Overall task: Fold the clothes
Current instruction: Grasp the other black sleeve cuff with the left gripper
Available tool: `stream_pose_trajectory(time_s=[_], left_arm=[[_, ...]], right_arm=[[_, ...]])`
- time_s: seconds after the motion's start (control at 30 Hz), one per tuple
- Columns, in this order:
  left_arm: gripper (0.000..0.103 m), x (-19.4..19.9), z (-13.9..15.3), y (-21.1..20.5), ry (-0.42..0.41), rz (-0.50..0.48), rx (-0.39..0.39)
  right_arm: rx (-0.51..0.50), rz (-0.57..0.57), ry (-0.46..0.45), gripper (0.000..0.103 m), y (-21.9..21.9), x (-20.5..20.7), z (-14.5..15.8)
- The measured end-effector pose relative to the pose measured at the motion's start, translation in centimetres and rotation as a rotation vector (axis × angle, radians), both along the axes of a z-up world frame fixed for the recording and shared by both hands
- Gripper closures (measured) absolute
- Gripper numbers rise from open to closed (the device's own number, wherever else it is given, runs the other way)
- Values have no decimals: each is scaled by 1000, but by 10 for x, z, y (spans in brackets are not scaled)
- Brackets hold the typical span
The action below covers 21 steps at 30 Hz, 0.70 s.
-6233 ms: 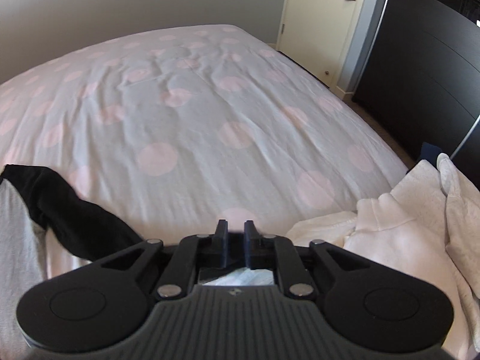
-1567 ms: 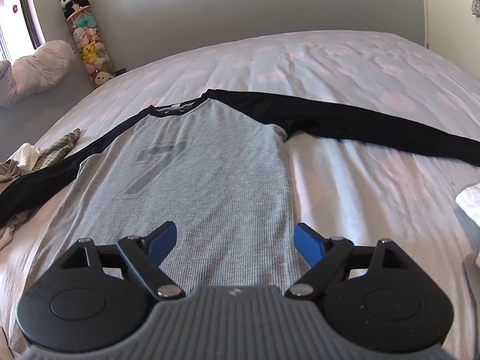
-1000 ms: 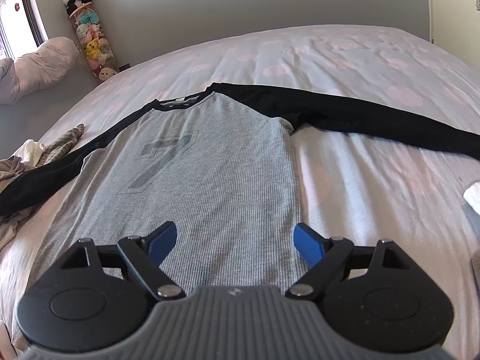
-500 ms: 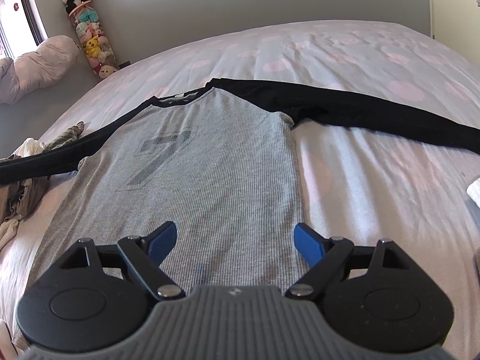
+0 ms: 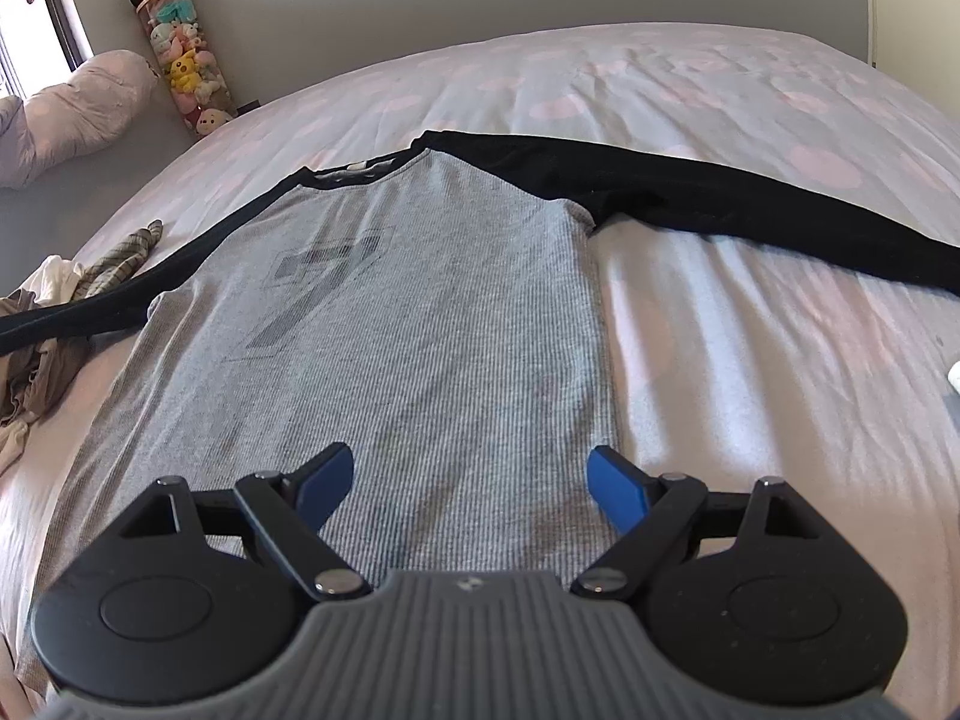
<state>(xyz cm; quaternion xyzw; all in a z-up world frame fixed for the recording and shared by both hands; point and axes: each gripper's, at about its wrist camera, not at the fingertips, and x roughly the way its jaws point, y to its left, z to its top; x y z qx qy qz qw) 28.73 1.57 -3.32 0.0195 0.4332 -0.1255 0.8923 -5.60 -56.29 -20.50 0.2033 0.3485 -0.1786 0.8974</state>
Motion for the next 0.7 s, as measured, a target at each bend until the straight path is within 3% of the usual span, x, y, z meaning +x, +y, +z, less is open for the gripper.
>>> stream_pose_trajectory(time_s=[0.07, 0.3, 0.47, 0.53, 0.6, 0.7], left_arm=[[56, -10, -5, 1, -20, -28, -2], [54, -25, -36, 2, -15, -59, 16], [55, -18, -40, 0, -53, -34, -25], [66, -14, -37, -5, -64, -48, -30], [89, -10, -29, -12, -57, -66, -33], [97, -10, -8, -27, -70, -105, -29]], right_arm=[[2, -6, -1, 16, -1, -1, 0], [-4, 1, 11, 16, 1, 0, -1], [-3, -3, 17, 16, 0, 0, -1], [-6, -2, 20, 16, 1, 2, -2], [-10, 1, 21, 16, 1, 2, -2], [-13, 8, 17, 16, 1, 3, -1]])
